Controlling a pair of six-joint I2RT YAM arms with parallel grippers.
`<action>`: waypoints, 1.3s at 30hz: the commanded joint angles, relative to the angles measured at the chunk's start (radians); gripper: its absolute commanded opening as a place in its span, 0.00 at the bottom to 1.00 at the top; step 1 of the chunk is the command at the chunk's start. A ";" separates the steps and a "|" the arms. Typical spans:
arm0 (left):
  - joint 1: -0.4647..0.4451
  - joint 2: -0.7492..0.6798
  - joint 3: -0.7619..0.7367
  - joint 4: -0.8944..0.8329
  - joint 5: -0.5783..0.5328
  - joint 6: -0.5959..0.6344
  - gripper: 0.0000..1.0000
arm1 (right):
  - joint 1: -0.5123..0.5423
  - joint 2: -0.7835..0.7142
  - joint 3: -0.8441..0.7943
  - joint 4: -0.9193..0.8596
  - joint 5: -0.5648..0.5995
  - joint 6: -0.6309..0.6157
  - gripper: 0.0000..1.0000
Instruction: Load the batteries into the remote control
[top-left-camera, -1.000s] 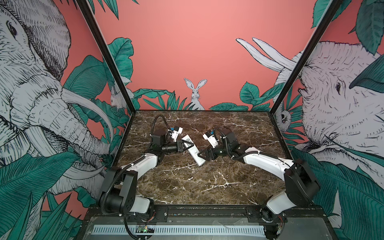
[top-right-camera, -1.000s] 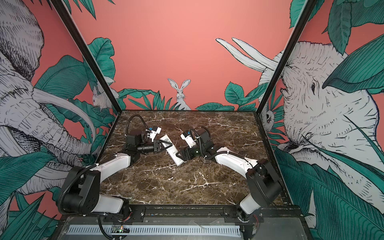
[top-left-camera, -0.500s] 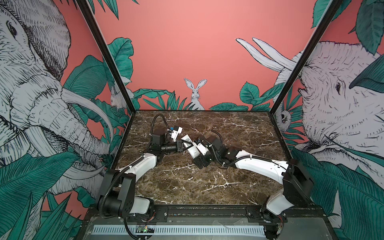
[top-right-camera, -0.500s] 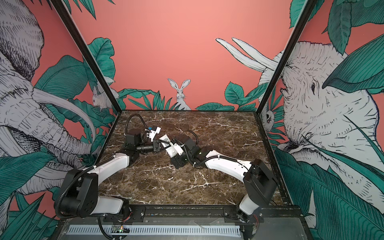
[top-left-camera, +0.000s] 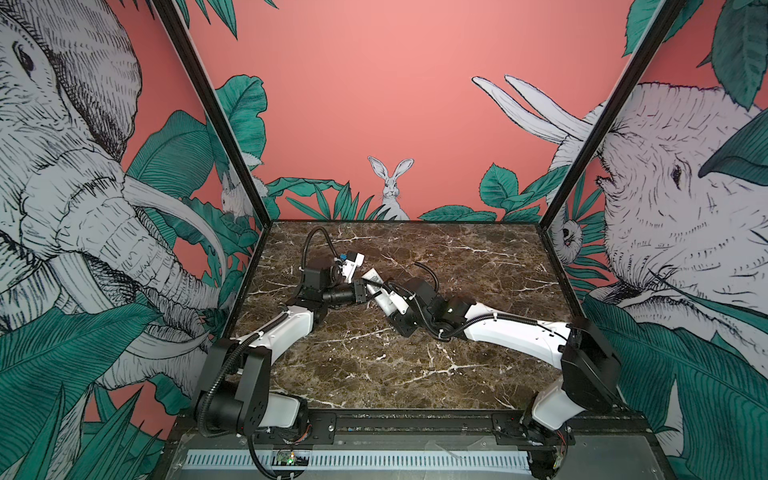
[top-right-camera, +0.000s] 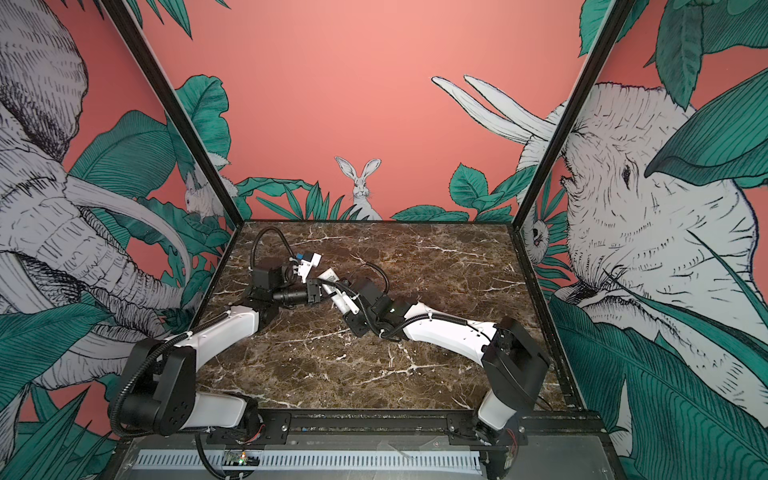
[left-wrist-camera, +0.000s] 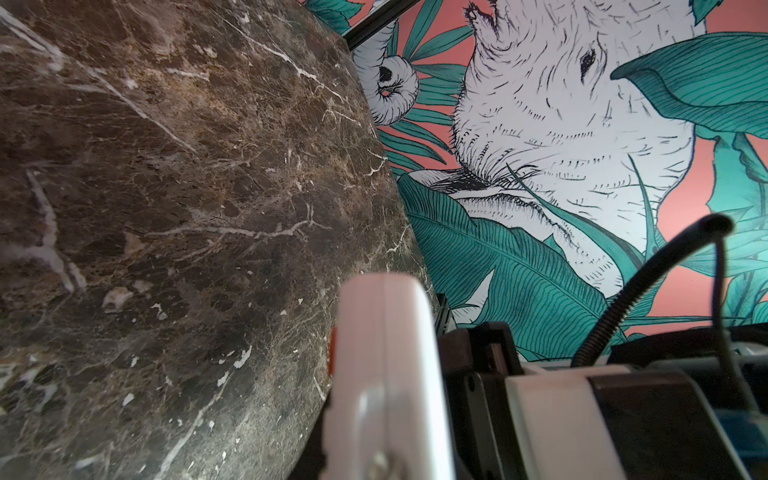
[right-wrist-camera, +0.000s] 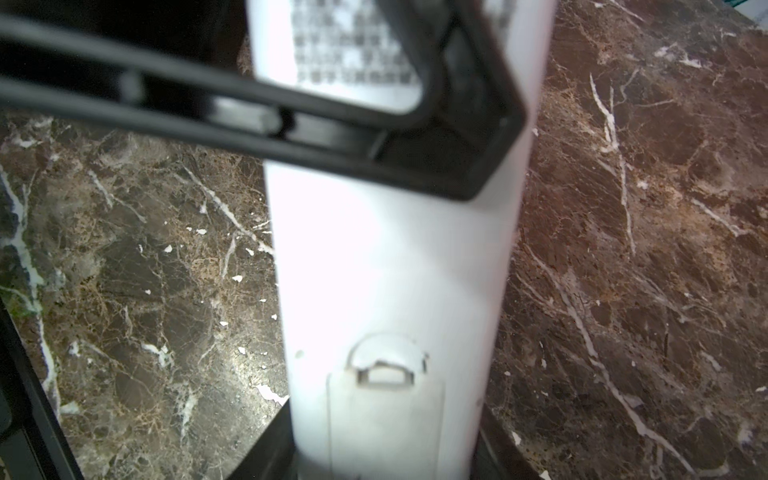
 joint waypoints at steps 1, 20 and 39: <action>-0.003 -0.031 0.022 0.025 0.046 -0.003 0.13 | -0.010 -0.008 0.006 -0.013 0.042 -0.003 0.49; -0.017 -0.002 0.041 0.486 0.051 -0.105 1.00 | -0.239 -0.212 -0.100 0.131 -0.609 0.209 0.39; -0.154 0.069 0.135 0.647 0.116 -0.149 0.94 | -0.303 -0.205 -0.214 0.660 -0.979 0.596 0.35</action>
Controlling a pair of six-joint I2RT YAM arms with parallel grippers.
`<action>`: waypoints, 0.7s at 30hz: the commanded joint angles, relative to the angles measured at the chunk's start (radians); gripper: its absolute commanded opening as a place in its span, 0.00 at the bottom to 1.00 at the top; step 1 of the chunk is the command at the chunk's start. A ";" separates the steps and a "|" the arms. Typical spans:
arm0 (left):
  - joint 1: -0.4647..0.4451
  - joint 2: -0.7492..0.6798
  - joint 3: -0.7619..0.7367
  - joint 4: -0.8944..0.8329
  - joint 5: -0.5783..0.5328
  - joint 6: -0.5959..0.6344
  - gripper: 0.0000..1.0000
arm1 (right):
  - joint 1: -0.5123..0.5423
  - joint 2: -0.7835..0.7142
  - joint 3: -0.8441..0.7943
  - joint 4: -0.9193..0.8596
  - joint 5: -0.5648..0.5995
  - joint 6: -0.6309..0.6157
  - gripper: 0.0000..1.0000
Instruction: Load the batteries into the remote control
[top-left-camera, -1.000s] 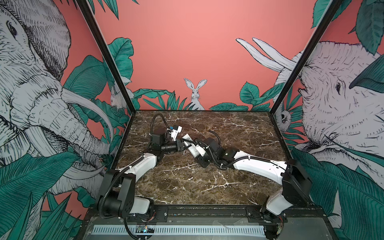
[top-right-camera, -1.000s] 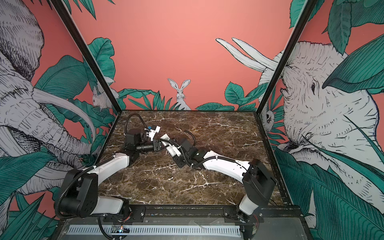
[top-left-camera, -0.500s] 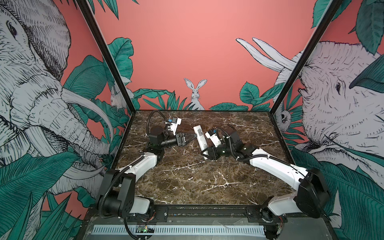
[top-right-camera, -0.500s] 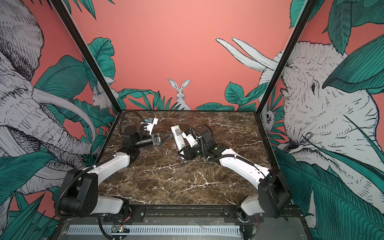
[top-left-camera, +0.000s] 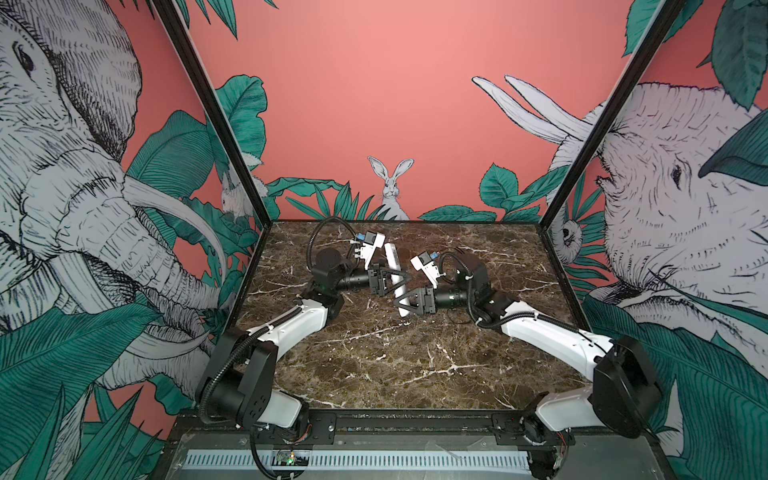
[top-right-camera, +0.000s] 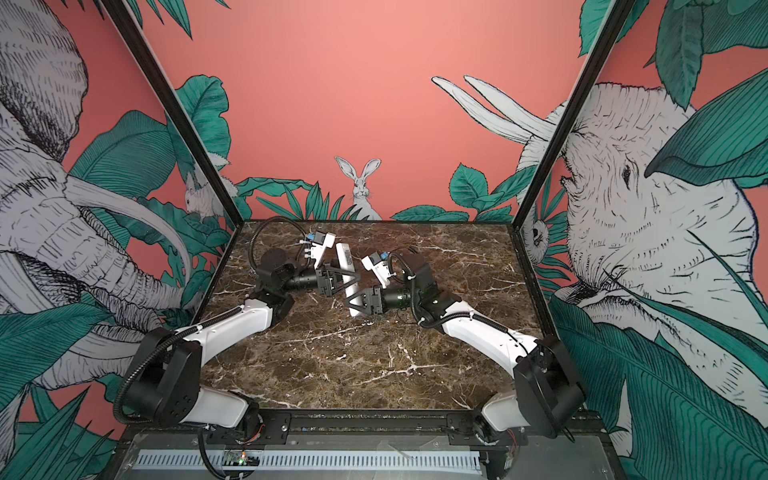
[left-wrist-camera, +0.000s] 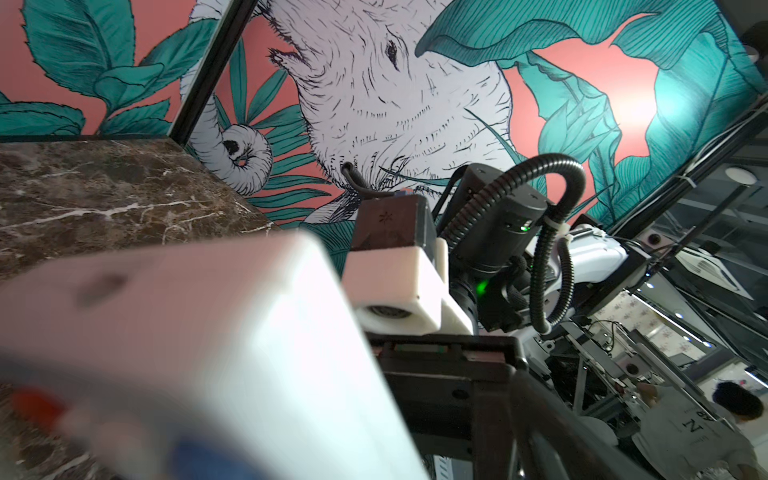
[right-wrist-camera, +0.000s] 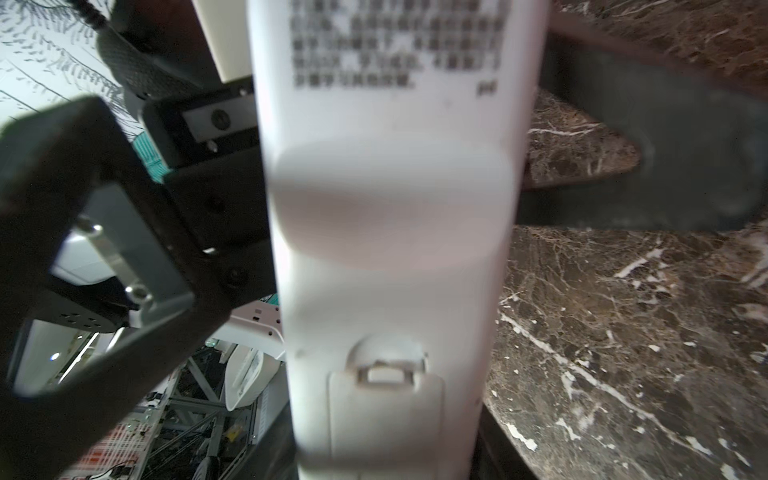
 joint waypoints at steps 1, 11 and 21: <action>-0.002 0.007 0.031 0.105 0.026 -0.050 0.92 | -0.013 0.002 -0.010 0.163 -0.066 0.063 0.35; 0.000 0.007 0.036 0.125 0.021 -0.072 0.65 | -0.035 0.010 -0.051 0.232 -0.106 0.104 0.35; -0.001 0.008 0.043 0.093 0.020 -0.048 0.38 | -0.048 0.043 -0.072 0.323 -0.132 0.160 0.37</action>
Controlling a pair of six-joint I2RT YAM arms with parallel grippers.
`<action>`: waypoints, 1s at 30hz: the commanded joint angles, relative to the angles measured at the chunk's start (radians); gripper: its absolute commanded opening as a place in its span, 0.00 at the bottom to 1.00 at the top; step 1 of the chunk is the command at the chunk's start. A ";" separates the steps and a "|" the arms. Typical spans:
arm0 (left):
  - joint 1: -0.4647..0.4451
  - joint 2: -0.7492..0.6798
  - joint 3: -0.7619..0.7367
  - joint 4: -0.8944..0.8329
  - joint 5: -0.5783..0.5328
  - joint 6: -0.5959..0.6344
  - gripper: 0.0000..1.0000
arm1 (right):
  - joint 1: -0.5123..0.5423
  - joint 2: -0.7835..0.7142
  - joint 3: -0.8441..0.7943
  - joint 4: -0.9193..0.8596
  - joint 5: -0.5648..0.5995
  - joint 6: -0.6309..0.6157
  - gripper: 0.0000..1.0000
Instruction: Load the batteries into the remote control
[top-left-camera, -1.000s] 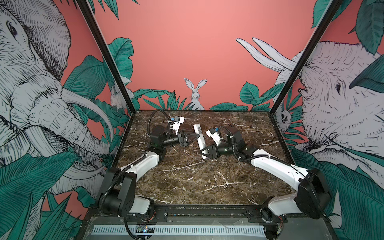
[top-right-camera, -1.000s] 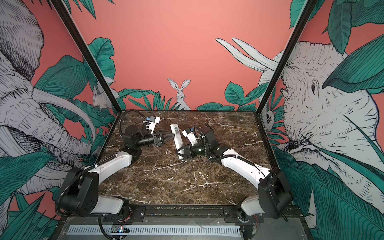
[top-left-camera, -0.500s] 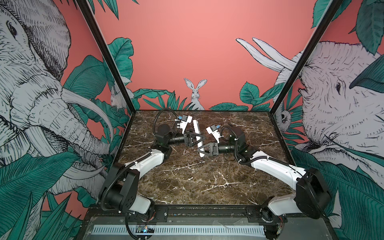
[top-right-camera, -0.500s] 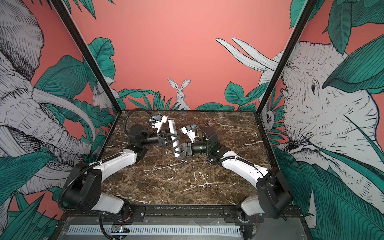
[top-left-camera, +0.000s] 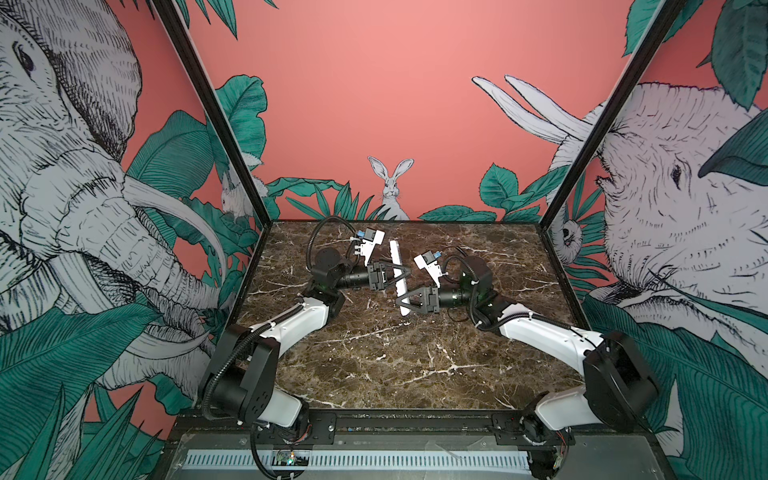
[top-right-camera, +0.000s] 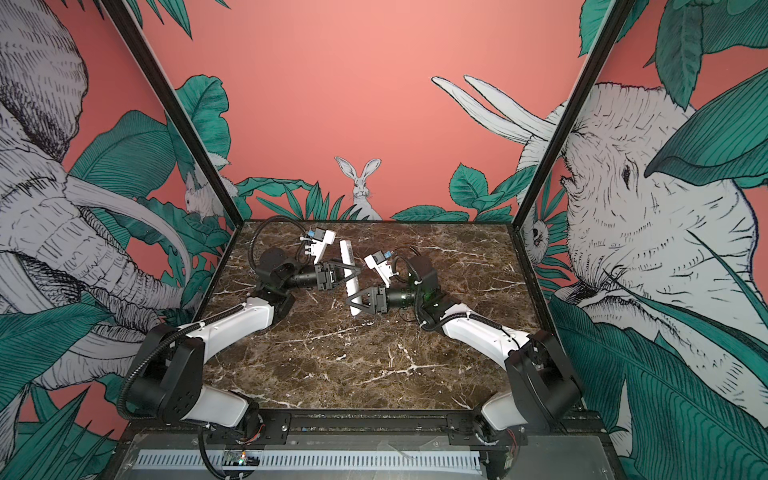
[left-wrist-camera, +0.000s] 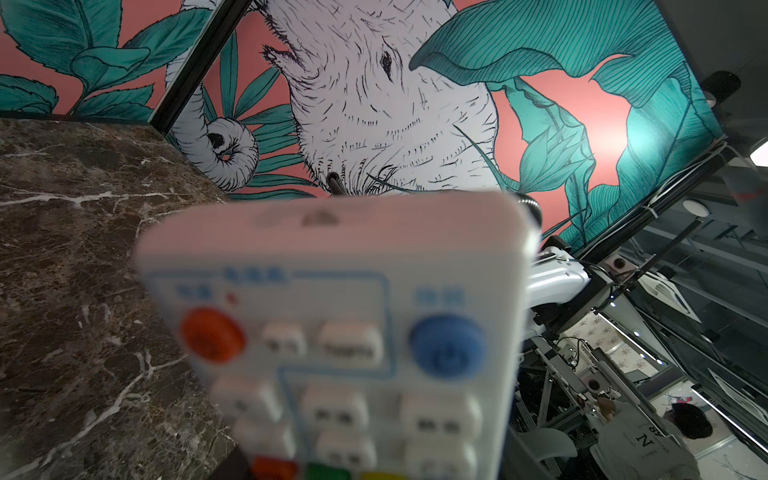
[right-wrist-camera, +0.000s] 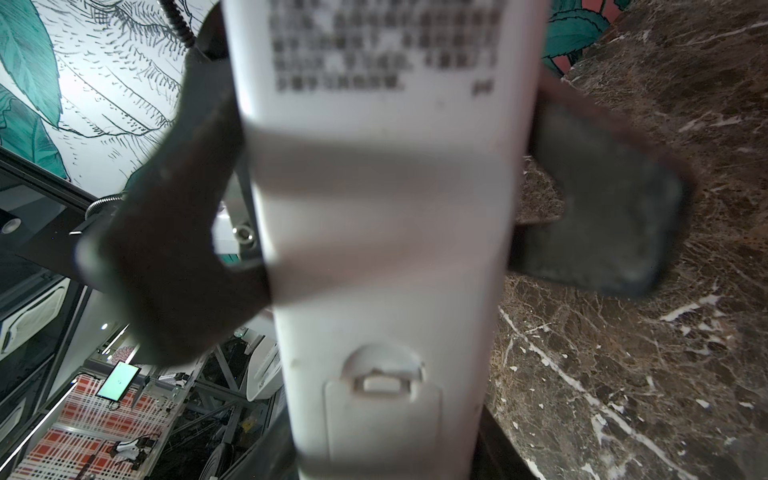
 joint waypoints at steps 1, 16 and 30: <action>0.000 -0.010 0.029 0.036 0.016 0.076 0.36 | -0.013 0.010 -0.004 0.084 -0.029 0.091 0.39; 0.037 -0.048 0.113 -0.514 -0.109 0.355 0.15 | -0.035 -0.041 0.052 -0.451 0.090 -0.283 0.83; 0.045 0.185 0.367 -1.442 -0.685 0.681 0.15 | -0.044 -0.143 0.076 -0.960 0.639 -0.597 0.88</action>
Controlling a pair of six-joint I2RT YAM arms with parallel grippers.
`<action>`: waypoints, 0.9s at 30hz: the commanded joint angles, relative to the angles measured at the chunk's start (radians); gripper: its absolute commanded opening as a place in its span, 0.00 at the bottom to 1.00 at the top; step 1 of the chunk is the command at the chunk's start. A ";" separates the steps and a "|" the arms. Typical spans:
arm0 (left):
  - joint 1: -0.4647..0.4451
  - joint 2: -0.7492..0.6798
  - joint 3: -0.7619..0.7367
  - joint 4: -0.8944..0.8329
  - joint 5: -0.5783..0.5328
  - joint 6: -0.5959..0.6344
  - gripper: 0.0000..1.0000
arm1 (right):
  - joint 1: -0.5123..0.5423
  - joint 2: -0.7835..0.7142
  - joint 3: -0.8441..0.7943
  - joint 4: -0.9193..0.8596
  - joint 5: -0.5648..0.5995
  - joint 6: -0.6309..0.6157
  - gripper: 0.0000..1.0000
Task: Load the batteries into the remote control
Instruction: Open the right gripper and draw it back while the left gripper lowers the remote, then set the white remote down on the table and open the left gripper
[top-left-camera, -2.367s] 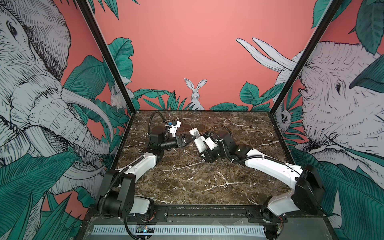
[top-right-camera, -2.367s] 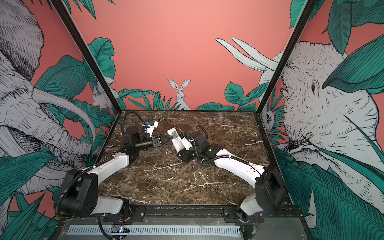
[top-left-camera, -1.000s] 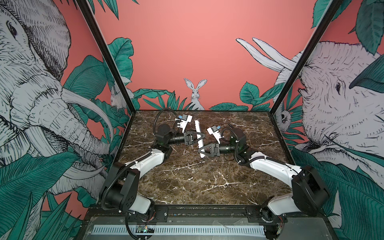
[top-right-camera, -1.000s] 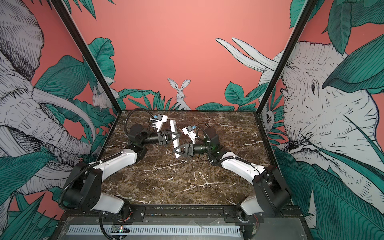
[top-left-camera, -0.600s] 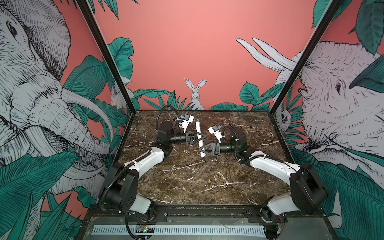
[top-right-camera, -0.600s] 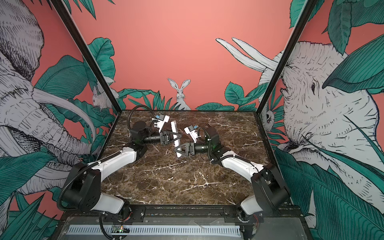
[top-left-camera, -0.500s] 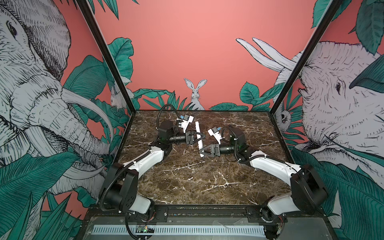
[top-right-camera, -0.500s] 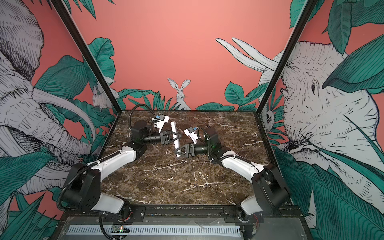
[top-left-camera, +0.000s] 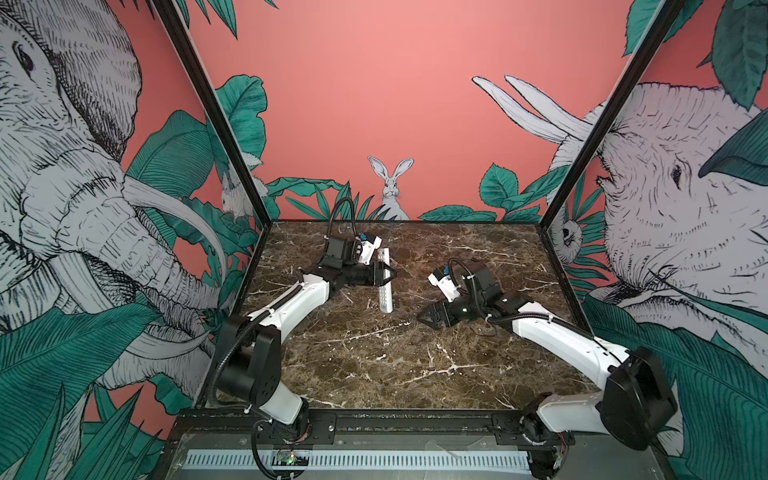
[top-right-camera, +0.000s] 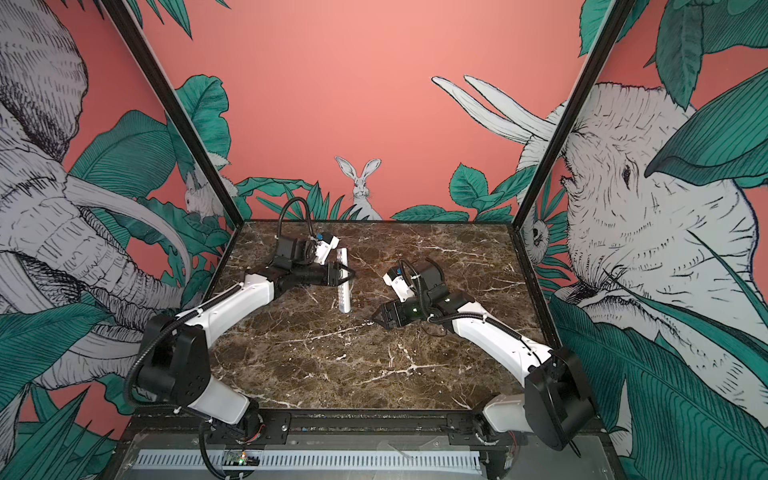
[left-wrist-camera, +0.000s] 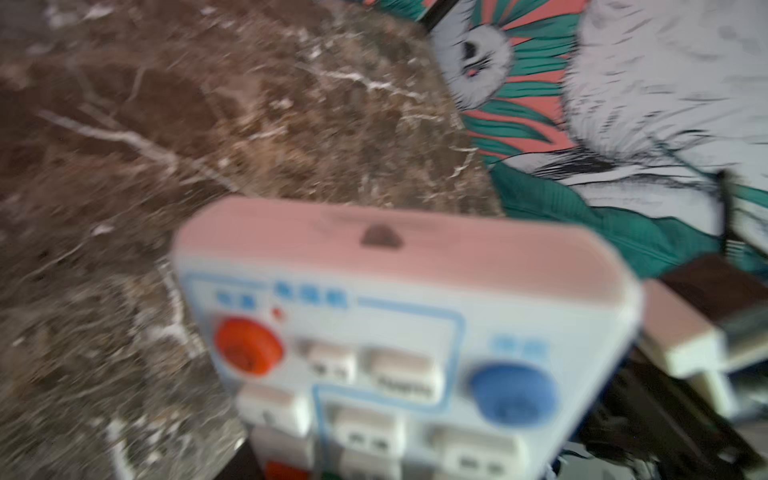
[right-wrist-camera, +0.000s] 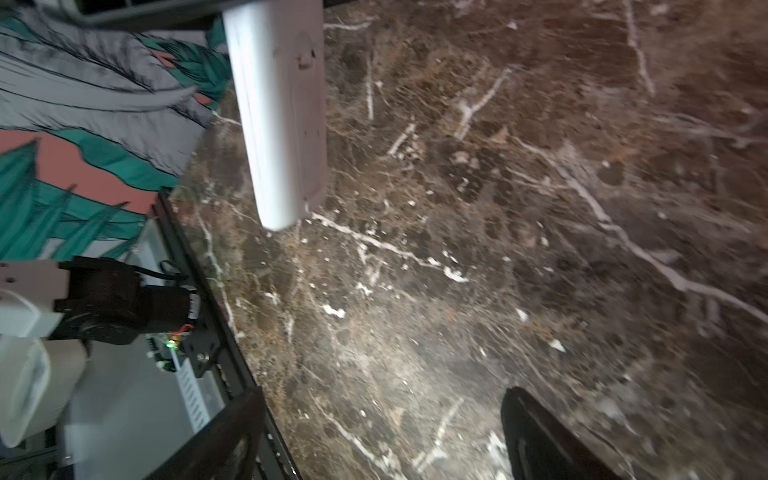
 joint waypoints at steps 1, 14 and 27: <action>0.000 0.084 0.073 -0.325 -0.234 0.082 0.15 | -0.003 -0.034 0.009 -0.095 0.128 -0.093 0.89; -0.081 0.342 0.346 -0.587 -0.653 0.075 0.16 | 0.036 -0.103 -0.136 0.058 0.119 -0.077 0.89; -0.112 0.499 0.452 -0.555 -0.674 -0.001 0.17 | 0.070 -0.127 -0.193 0.103 0.084 -0.094 0.90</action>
